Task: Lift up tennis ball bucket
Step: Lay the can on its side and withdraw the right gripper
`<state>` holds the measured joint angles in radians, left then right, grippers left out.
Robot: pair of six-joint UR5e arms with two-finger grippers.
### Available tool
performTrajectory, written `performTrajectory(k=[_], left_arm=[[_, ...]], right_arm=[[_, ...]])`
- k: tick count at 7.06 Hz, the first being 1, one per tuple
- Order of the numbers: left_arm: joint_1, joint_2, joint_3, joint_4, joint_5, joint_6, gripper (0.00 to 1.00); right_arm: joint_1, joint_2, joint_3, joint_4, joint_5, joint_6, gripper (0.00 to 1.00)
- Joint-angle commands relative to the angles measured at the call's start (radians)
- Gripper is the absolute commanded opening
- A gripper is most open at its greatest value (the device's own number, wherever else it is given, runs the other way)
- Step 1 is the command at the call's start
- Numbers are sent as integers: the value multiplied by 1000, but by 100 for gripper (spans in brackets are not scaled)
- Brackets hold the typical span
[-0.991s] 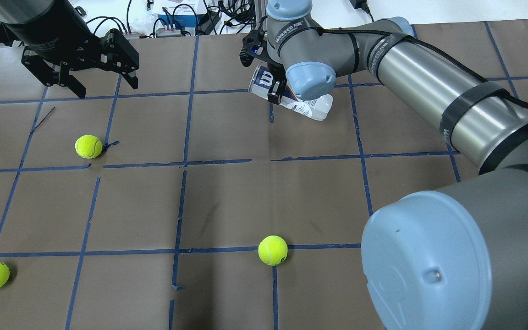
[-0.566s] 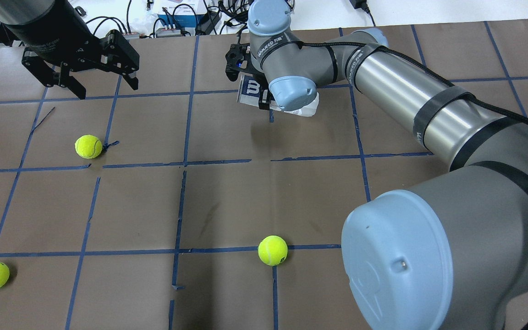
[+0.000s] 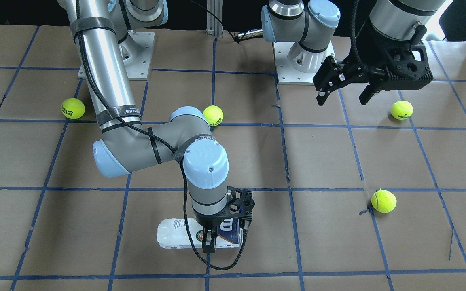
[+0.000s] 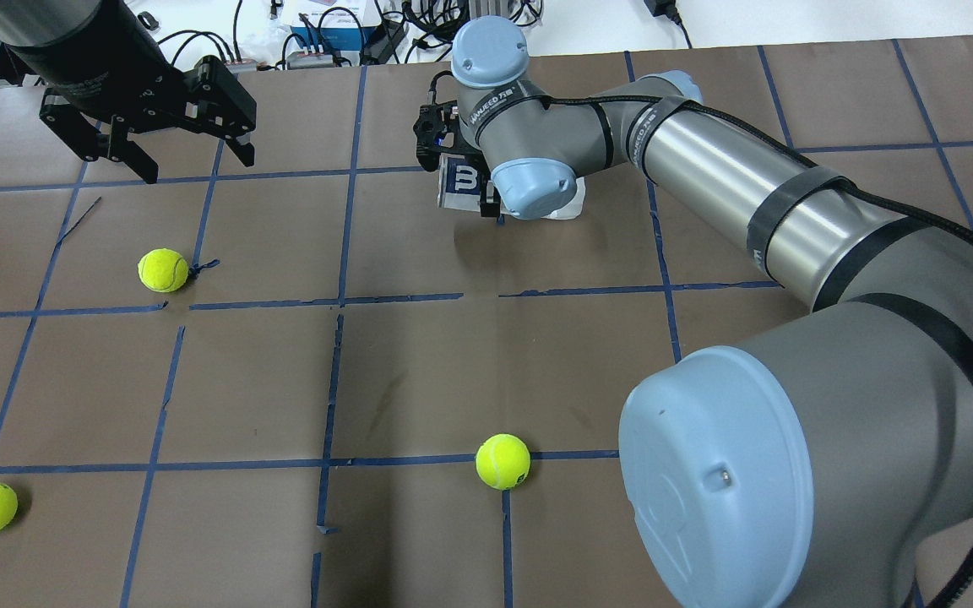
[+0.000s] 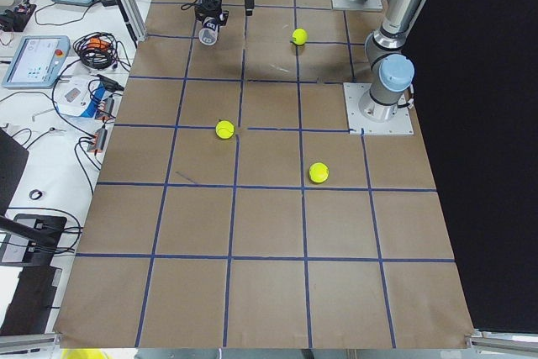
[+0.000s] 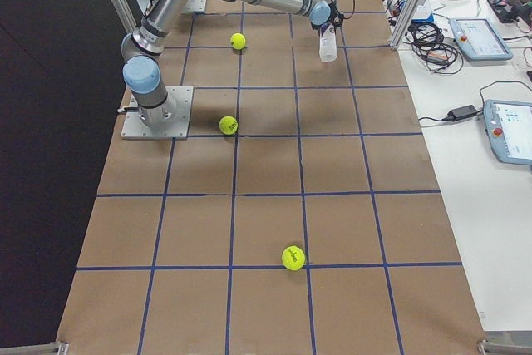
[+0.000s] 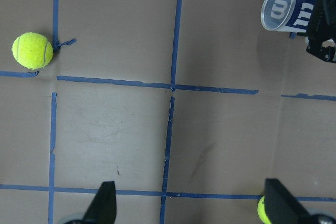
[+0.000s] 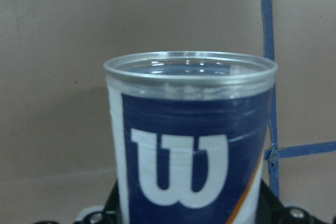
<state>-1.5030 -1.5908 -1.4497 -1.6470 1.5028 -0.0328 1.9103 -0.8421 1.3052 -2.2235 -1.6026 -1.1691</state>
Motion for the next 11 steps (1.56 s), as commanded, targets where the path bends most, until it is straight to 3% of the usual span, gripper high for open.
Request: performTrajectory(k=[1, 4, 5, 6, 7, 8, 9, 11], left_arm=[[4, -1, 0, 0, -7, 7, 100], [32, -82, 5, 6, -57, 11, 100], [35, -112, 8, 10, -129, -2, 100], [35, -161, 6, 15, -136, 8, 100], [35, -238, 9, 59, -206, 13, 100], [35, -329, 11, 193, -299, -2, 100], [33, -397, 25, 276, -329, -1, 100], [21, -484, 57, 297, -369, 4, 100]], right_arm=[[0, -2, 19, -1, -5, 2, 100], [-16, -61, -13, -11, 9, 9, 100], [-34, -122, -8, -10, 6, 93, 100], [-62, -174, 3, 5, 4, 227, 100], [-97, -217, 5, 54, 4, 365, 100], [-126, -273, 6, 135, 1, 496, 100], [-164, -332, 12, 263, -6, 619, 100], [-259, -476, 104, 481, -8, 882, 100]])
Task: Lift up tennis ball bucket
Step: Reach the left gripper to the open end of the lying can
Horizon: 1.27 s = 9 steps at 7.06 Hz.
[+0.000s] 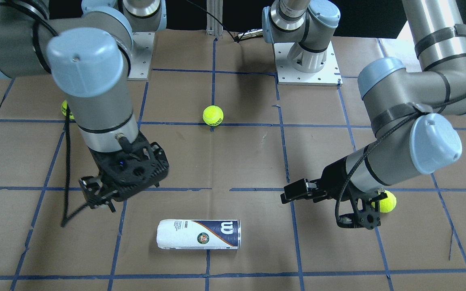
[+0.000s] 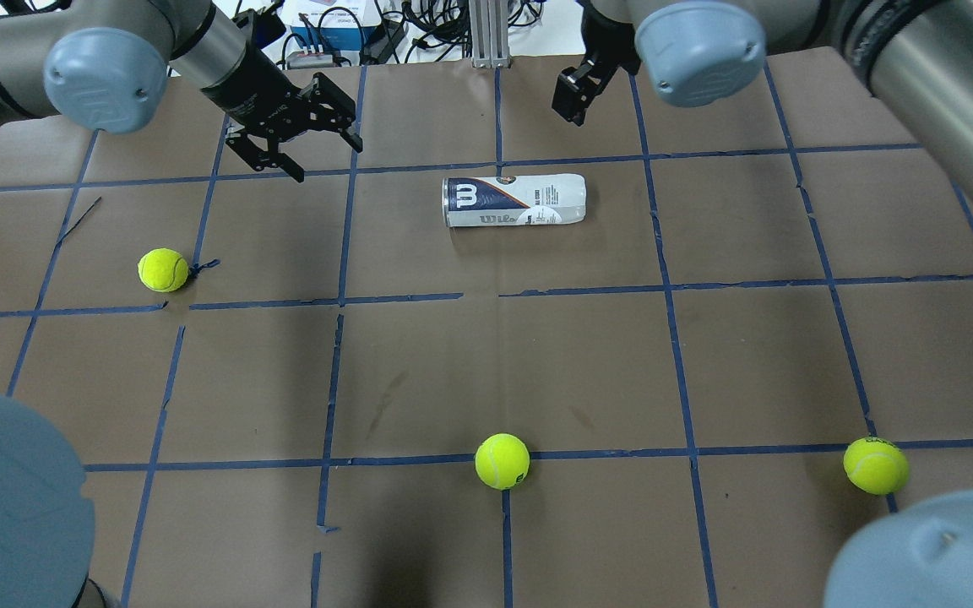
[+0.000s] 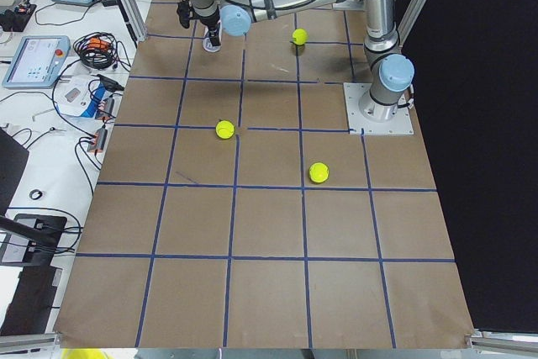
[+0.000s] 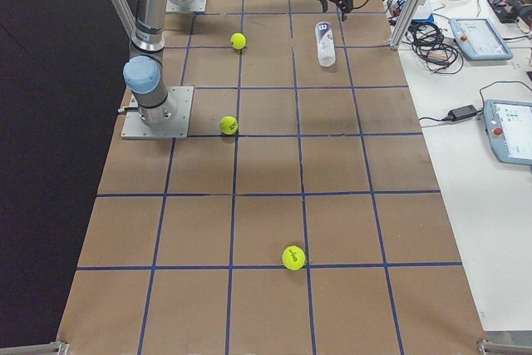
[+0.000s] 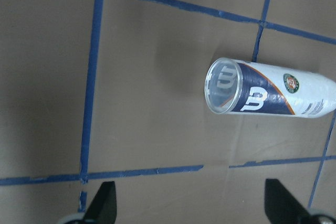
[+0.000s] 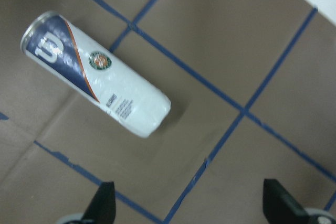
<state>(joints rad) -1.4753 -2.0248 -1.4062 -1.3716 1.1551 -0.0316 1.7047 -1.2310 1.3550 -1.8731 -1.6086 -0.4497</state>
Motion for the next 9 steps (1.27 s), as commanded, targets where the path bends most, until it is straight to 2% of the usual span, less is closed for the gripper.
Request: performTrajectory(k=[1, 2, 3, 5, 6, 9], left_arm=[[-22, -75, 3, 46, -108, -2, 100], [-33, -115, 0, 95, -179, -5, 100], [-49, -165, 0, 153, -196, -11, 100], [-65, -215, -49, 290, -387, -60, 100], [-65, -218, -85, 313, -470, -59, 100], [-65, -285, -123, 471, -492, -57, 98]], right_arm=[[-88, -155, 88, 240, 4, 231, 100], [-130, -198, 91, 323, 1, 243, 100], [-161, -200, 93, 362, 10, 241, 100], [-162, -199, 101, 361, 9, 293, 100], [-162, -209, 98, 365, 0, 352, 100], [-143, -205, 95, 351, 15, 564, 100]])
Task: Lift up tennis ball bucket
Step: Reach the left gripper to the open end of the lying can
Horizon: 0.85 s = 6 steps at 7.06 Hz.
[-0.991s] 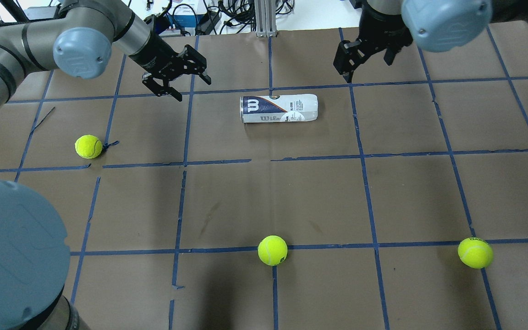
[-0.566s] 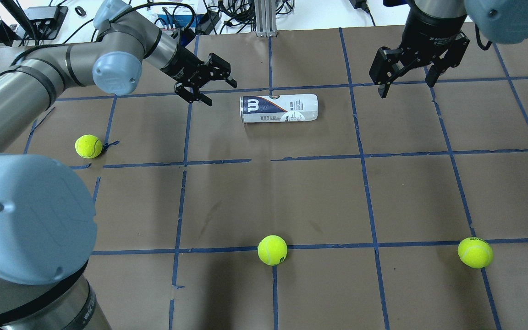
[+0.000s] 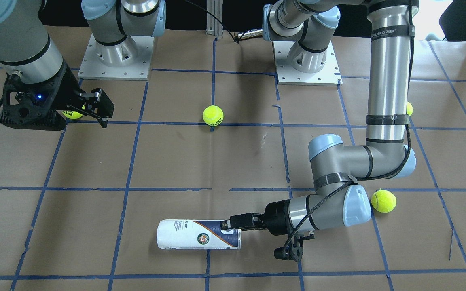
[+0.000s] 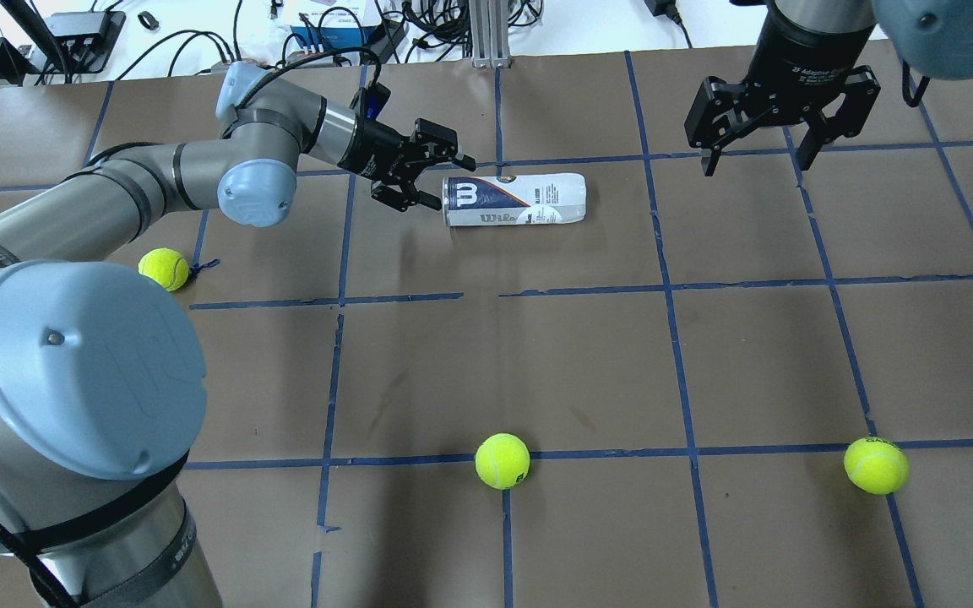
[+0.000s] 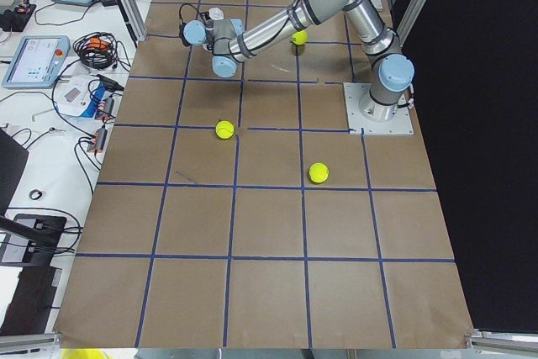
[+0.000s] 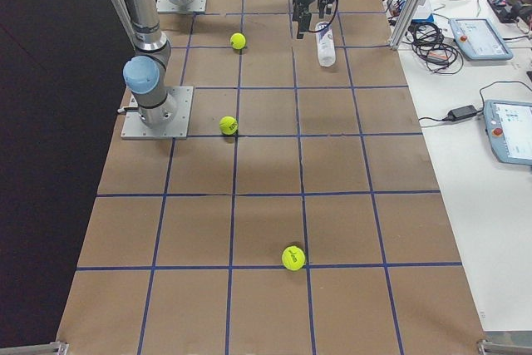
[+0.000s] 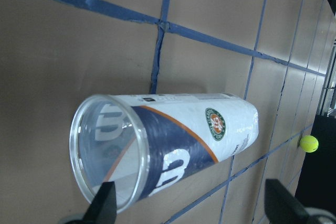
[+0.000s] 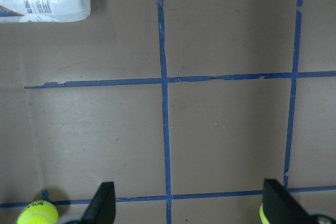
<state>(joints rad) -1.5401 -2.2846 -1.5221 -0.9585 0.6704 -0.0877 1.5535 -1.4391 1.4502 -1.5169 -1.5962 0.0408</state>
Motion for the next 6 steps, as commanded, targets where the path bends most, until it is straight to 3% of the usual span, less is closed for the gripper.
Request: performTrajectory(k=[1, 2, 3, 5, 6], left_arm=[[0, -27, -7, 60, -8, -1, 90], [0, -27, -6, 69, -12, 2, 48], [0, -15, -9, 70, -64, -7, 17], [3, 14, -15, 73, -125, -10, 0], [6, 66, -15, 69, -143, -44, 0]], right_arm=[[10, 8, -2, -5, 1, 123, 100], [25, 9, -1, -6, -1, 132, 100], [49, 9, -4, -29, -5, 145, 100], [56, 15, -2, -40, -4, 146, 100], [57, 16, -4, -49, -2, 145, 100]])
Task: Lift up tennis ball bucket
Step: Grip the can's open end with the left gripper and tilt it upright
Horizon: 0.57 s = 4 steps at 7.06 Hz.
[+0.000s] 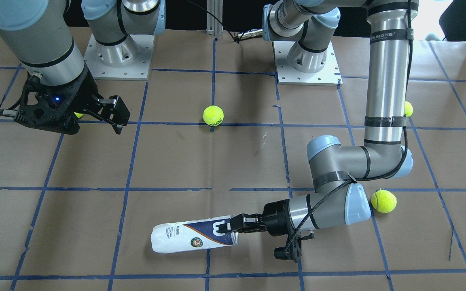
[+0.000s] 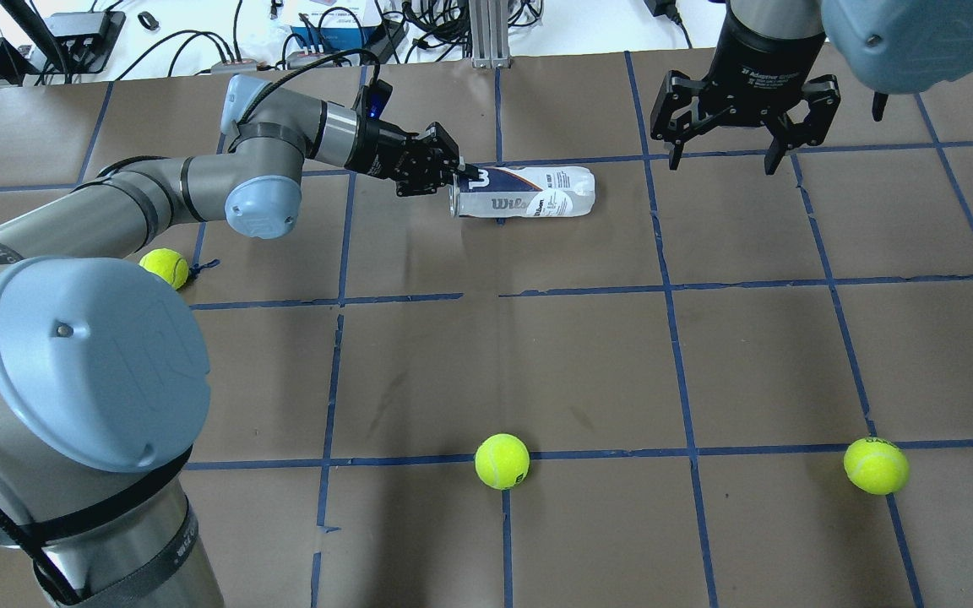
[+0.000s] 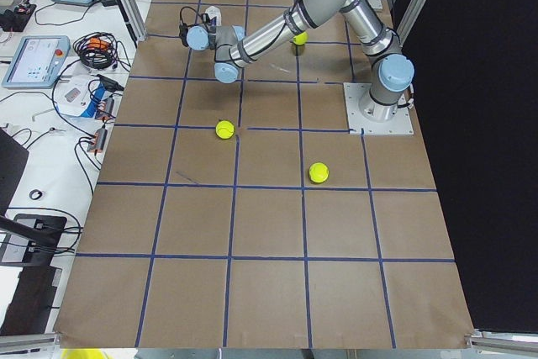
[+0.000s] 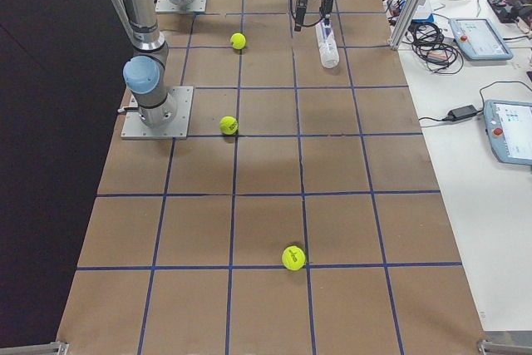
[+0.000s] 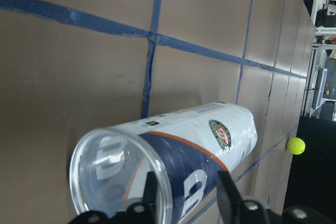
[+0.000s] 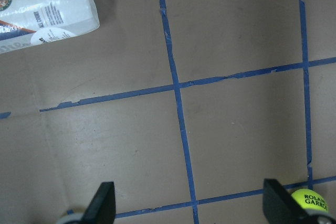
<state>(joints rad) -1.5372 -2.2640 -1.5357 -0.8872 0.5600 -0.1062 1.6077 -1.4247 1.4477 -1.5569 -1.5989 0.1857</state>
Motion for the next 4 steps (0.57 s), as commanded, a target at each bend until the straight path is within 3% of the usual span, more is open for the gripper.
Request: performTrajectory(k=[1, 2, 3, 4], left_arm=[[3, 114, 6, -13, -26, -132, 0], [5, 189, 23, -41, -5, -218, 0], [11, 227, 51, -117, 97, -228, 0], [41, 244, 99, -213, 121, -219, 0]], right_arm=[[3, 4, -3, -12, 0, -2, 100], [1, 6, -3, -25, -9, -12, 100], [-5, 6, -3, -25, -10, -18, 100], [-14, 6, 0, -23, -10, -20, 100]])
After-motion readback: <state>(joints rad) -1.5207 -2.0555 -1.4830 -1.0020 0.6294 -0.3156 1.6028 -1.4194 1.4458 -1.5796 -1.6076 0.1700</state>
